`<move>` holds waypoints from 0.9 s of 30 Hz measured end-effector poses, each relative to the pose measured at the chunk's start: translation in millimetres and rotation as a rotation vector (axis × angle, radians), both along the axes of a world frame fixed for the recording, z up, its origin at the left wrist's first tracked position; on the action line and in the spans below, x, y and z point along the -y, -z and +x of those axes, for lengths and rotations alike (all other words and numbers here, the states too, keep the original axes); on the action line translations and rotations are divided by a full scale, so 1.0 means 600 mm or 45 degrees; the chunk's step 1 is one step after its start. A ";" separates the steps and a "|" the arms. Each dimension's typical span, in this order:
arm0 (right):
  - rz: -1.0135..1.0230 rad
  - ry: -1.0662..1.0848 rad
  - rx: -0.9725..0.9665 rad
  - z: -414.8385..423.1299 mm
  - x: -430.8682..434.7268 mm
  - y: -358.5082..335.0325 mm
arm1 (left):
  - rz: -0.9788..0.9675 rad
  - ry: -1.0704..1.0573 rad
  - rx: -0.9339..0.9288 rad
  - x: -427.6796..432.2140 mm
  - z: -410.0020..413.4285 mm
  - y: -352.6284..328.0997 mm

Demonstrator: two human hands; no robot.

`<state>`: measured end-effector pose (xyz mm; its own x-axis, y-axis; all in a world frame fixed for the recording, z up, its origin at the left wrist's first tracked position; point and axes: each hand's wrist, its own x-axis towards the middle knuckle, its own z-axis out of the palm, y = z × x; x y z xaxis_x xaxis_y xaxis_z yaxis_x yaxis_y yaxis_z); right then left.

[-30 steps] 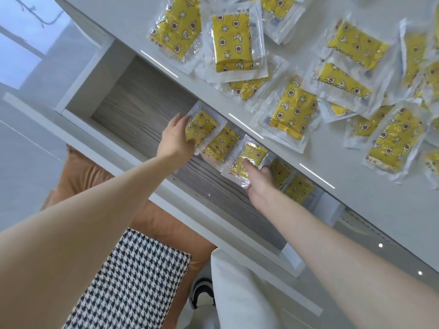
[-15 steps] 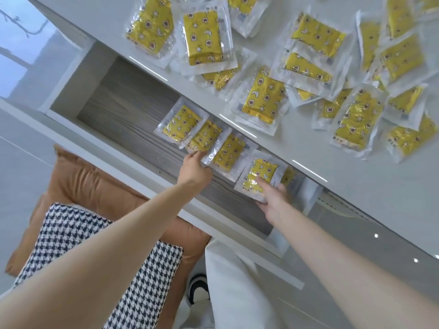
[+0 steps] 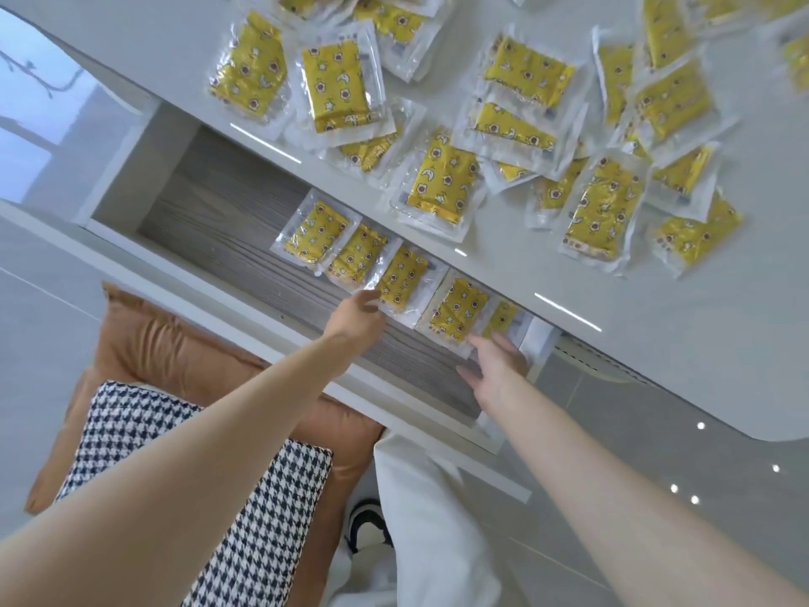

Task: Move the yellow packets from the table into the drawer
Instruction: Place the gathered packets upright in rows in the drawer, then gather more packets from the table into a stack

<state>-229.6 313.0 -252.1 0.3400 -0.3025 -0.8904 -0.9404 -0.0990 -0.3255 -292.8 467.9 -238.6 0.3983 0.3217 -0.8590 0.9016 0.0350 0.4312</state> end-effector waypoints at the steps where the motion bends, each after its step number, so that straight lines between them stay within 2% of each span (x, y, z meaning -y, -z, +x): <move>1: -0.024 -0.033 -0.008 -0.002 0.001 -0.013 | -0.018 -0.027 0.001 0.000 0.000 -0.017; 7: 0.031 -0.332 0.026 -0.015 0.015 -0.103 | -0.071 -0.155 0.072 0.011 -0.007 -0.140; 14: 0.162 -0.689 0.271 -0.033 0.040 -0.286 | -0.079 -0.375 0.322 0.038 -0.042 -0.335; 22: 0.220 -0.727 0.634 -0.075 0.122 -0.508 | -0.076 -0.268 0.683 0.095 -0.108 -0.552; 27: 0.229 -0.701 0.738 -0.084 0.177 -0.644 | -0.002 -0.142 0.805 0.130 -0.113 -0.682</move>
